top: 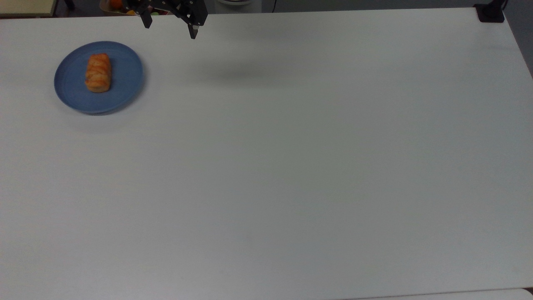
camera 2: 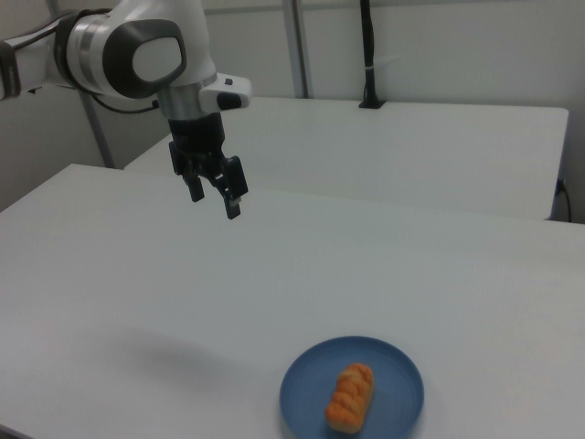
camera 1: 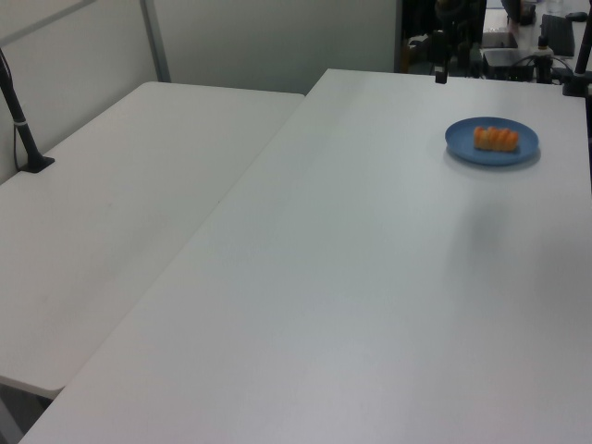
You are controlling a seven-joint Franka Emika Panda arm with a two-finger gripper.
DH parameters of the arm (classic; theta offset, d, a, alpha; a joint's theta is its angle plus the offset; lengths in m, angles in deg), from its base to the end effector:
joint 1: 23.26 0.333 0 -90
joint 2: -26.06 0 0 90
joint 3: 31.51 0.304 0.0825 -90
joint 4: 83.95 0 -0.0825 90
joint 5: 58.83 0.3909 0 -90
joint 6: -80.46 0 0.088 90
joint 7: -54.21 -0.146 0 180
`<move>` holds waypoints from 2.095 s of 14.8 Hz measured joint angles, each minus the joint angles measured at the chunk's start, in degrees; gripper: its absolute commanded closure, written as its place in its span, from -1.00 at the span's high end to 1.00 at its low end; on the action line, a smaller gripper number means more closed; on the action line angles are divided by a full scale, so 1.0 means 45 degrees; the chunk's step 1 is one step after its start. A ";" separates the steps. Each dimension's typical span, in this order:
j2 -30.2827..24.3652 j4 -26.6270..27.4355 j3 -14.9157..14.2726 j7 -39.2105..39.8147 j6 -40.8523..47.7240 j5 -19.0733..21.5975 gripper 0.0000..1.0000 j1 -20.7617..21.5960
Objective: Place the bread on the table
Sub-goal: 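Move the gripper toward the orange bread roll on the blue plate, then lower the gripper onto the bread roll and close on it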
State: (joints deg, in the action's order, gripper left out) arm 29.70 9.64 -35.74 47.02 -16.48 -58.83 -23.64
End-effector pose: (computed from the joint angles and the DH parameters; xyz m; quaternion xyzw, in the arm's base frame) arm 0.5852 -0.0462 0.5175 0.9947 -0.1027 -0.0024 0.0024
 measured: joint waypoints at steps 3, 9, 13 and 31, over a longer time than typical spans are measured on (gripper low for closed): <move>0.0000 0.0000 0.0000 -0.0113 0.0000 0.0000 1.00 0.0004; 0.0012 0.0000 0.0000 -0.0113 0.0000 0.0000 1.00 0.0004; 0.0045 0.0000 -0.0300 0.0066 -0.0089 -0.0530 1.00 -0.0007; 0.3335 0.3390 -0.4984 0.6090 -0.5567 -0.0883 0.77 -0.0198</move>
State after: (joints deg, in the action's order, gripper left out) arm 44.71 24.90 -58.17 74.42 -41.53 -62.80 -24.53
